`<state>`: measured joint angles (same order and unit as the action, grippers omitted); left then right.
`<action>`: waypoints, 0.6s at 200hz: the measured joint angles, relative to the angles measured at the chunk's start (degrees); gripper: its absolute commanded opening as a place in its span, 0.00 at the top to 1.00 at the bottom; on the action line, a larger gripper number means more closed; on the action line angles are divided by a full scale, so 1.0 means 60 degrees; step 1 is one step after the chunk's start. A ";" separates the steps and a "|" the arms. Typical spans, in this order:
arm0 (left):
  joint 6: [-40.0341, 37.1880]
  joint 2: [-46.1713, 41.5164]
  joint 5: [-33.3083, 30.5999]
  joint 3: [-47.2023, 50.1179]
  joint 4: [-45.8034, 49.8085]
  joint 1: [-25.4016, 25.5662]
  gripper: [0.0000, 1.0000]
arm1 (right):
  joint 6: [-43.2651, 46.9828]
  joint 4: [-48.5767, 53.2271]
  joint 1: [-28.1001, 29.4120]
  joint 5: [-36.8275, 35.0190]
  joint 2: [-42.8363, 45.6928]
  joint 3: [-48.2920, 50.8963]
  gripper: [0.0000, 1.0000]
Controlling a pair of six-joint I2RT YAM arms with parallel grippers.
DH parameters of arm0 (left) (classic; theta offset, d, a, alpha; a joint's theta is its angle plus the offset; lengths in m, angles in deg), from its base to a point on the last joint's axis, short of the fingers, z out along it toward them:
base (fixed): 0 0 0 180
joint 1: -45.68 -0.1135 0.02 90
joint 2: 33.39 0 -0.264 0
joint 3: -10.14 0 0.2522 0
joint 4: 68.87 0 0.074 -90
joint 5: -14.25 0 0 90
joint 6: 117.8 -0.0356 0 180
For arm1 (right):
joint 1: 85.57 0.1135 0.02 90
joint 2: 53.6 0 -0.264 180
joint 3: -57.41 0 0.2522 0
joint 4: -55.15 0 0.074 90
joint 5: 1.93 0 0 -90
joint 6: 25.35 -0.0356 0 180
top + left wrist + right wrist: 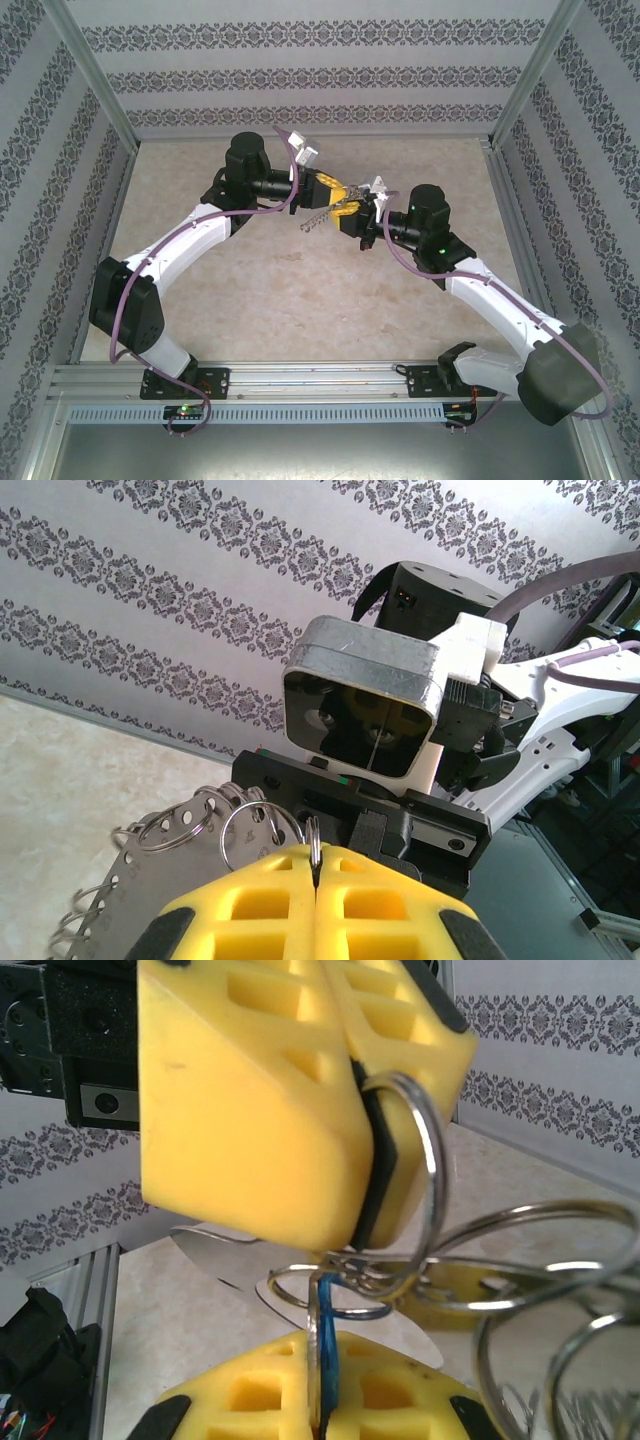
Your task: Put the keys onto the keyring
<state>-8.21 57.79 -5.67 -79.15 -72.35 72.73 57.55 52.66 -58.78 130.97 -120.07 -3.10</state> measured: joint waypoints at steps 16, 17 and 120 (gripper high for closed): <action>0.0004 0.0000 0.0000 0.0000 0.0000 0.0000 1.00 | 0.0000 0.0036 0.0018 0.0000 -0.0004 -0.0025 1.00; 0.0004 0.0000 0.0000 0.0000 0.0000 0.0000 1.00 | 0.0000 0.0040 0.0018 0.0000 -0.0004 -0.0025 1.00; -0.0004 0.0000 -0.0157 0.0000 -0.0073 0.0000 1.00 | -0.0015 0.0076 0.0055 -0.0532 -0.0044 -0.0095 1.00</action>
<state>-8.23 57.79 -6.60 -79.15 -72.78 72.73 57.47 53.12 -58.45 127.78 -120.34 -3.66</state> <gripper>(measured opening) 0.053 0.075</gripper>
